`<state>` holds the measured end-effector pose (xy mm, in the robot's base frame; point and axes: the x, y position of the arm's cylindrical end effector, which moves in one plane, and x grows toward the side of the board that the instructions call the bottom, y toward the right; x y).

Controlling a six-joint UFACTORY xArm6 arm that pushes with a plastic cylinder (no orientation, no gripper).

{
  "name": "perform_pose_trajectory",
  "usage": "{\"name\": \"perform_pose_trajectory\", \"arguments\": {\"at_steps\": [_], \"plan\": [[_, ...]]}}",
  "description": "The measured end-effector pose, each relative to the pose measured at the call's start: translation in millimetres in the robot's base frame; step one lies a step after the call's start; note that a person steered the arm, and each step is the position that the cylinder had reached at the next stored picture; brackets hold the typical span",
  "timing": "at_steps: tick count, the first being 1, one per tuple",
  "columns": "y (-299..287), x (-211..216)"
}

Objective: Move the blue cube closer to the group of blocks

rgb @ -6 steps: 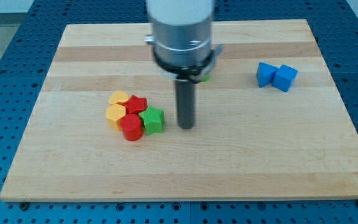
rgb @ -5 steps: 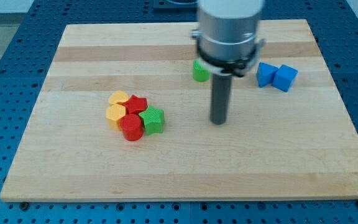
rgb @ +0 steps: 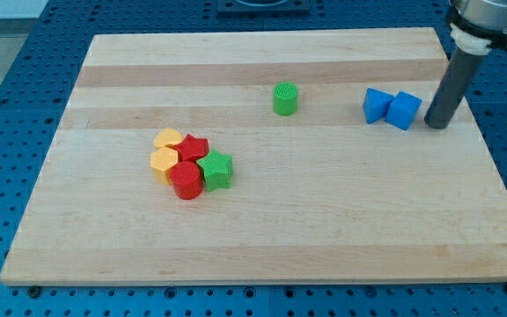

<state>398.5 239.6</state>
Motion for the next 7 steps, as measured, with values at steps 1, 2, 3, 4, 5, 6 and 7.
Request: {"name": "perform_pose_trajectory", "arguments": {"at_steps": [1, 2, 3, 4, 5, 6, 7], "plan": [[-9, -13], [-40, -12], [-70, -11], [-107, -11], [-130, -12], [-151, -12], [-171, -2]]}}
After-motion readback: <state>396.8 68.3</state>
